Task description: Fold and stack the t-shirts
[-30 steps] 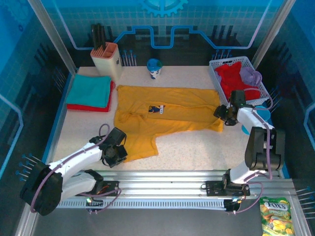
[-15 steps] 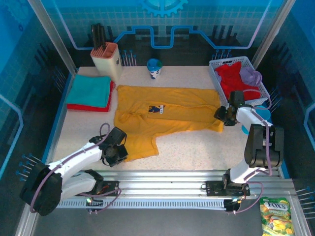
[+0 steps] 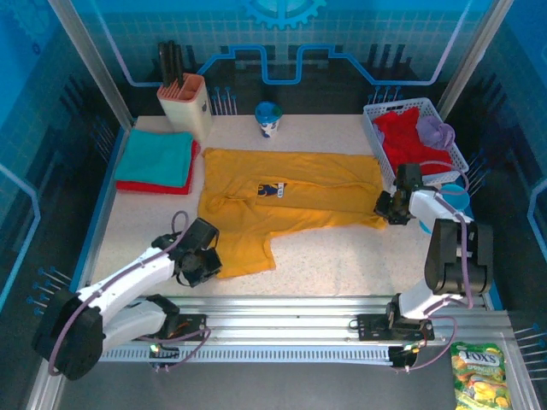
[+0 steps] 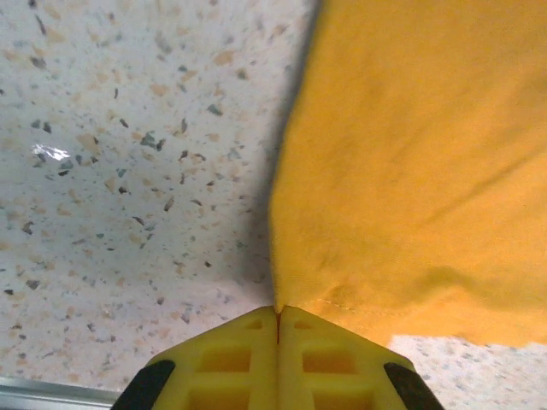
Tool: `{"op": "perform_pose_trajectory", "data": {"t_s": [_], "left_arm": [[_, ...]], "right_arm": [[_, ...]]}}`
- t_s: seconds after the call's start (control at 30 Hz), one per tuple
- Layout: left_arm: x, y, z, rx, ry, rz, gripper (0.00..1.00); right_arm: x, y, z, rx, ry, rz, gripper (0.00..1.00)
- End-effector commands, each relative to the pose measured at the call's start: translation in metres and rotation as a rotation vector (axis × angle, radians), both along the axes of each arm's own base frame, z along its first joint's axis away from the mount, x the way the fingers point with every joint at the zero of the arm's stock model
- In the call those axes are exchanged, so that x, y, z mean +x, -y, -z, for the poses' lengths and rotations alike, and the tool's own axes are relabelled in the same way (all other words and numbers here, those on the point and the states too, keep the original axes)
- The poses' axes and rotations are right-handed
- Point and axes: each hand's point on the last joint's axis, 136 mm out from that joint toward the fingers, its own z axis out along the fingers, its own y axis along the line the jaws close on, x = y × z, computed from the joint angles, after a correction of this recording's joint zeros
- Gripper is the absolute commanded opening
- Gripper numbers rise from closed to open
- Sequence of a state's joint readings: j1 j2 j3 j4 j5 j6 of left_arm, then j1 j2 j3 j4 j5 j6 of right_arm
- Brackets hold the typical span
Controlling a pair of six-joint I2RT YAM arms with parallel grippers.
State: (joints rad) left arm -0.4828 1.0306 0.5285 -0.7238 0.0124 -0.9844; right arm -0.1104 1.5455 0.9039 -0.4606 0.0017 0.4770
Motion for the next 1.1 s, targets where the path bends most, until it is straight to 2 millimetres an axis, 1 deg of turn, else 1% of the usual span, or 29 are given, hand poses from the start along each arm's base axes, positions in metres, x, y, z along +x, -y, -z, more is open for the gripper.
{"op": "perform_pose_trajectory", "data": {"t_s": [0.0, 0.1, 0.13, 0.2, 0.33, 0.43, 0.57, 0.7, 0.8, 0.87, 0.93, 1.03, 1.07], "left_arm": [[-0.002, -0.007, -0.026, 0.035, 0.033, 0.032, 0.0], [-0.009, -0.018, -0.046, 0.074, 0.05, 0.039, 0.0], [-0.01, -0.022, -0.051, 0.082, 0.058, 0.036, 0.0], [-0.011, -0.027, -0.061, 0.086, 0.07, 0.025, 0.0], [-0.013, -0.031, -0.075, 0.071, 0.085, 0.016, 0.0], [-0.006, -0.031, -0.094, 0.031, 0.137, -0.003, 0.0], [0.017, -0.024, -0.123, -0.042, 0.219, -0.016, 0.0], [0.048, -0.017, -0.139, -0.091, 0.27, -0.008, 0.0], [0.074, -0.014, -0.148, -0.099, 0.295, 0.003, 0.0], [0.092, -0.016, -0.152, -0.092, 0.303, 0.003, 0.0], [0.111, -0.016, -0.158, -0.106, 0.318, 0.002, 0.0], [0.137, -0.026, -0.167, -0.05, 0.329, 0.019, 0.0], [0.146, -0.028, -0.171, -0.056, 0.338, 0.017, 0.0]], "right_arm": [[-0.013, 0.003, -0.021, -0.05, 0.018, -0.006, 0.07], [-0.024, 0.005, -0.031, -0.07, 0.036, -0.006, 0.0], [-0.031, 0.006, -0.028, -0.077, 0.025, -0.004, 0.0], [-0.038, 0.007, -0.026, -0.089, 0.017, -0.001, 0.0], [-0.053, 0.007, -0.017, -0.094, -0.019, -0.001, 0.0], [-0.063, 0.009, -0.013, -0.119, -0.036, -0.006, 0.0], [-0.069, 0.009, -0.009, -0.117, -0.04, -0.002, 0.0], [-0.059, 0.006, -0.016, -0.098, -0.022, -0.016, 0.0], [-0.045, 0.003, -0.023, -0.082, -0.007, -0.033, 0.0], [-0.033, 0.0, -0.025, -0.063, -0.011, -0.05, 0.0], [-0.015, -0.002, -0.03, -0.043, 0.002, -0.066, 0.0], [0.006, -0.002, -0.027, -0.036, -0.031, -0.09, 0.0], [0.012, -0.003, -0.024, -0.027, -0.045, -0.097, 0.0]]}}
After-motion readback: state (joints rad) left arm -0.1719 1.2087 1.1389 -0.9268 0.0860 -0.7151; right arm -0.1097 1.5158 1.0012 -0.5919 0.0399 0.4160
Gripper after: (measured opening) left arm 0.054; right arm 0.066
